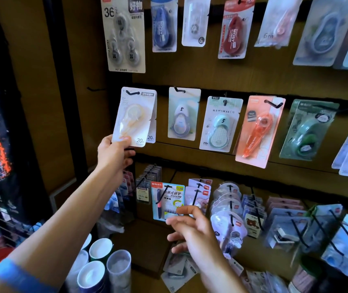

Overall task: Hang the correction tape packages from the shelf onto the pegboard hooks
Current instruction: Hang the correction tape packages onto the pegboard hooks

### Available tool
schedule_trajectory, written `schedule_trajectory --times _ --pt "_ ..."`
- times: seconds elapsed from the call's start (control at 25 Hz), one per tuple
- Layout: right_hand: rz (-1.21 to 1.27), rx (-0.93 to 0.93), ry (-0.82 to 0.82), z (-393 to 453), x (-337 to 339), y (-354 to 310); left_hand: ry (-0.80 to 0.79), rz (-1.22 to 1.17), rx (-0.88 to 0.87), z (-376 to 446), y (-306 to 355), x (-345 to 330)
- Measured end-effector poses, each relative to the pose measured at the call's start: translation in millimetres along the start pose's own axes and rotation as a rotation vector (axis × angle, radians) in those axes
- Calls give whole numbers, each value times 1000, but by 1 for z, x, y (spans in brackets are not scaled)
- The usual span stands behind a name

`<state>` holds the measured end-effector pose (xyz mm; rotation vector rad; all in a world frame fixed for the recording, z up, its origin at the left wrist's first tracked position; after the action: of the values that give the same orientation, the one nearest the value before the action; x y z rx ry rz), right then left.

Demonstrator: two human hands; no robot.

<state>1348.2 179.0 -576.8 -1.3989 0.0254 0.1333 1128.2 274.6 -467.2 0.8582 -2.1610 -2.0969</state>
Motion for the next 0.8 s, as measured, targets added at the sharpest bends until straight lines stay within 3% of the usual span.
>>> schedule_trajectory --times 0.16,0.28,0.48,0.64,0.8 --pt "21 -2 34 -7 24 4 31 -7 153 18 -18 -15" --pt "32 -50 107 -31 60 30 -5 -44 265 -14 -64 -16" --pt "50 -369 294 -87 136 142 7 -82 427 -129 -240 5" --pt "-89 -579 463 -125 207 221 -9 129 752 -185 -381 -2" --pt "-129 -675 616 -133 279 264 -72 393 833 -175 -456 -18"
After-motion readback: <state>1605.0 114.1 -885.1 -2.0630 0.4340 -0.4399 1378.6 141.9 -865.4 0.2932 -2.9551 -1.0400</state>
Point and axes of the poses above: each hand's wrist, its own z-axis towards the middle knuckle, its own x-axis out of the back of the hand, y = z × x, the point moved 7 cm from there along z, towards the middle knuckle, and after that the axes turned 12 degrees about x, right-handed, at the moved point
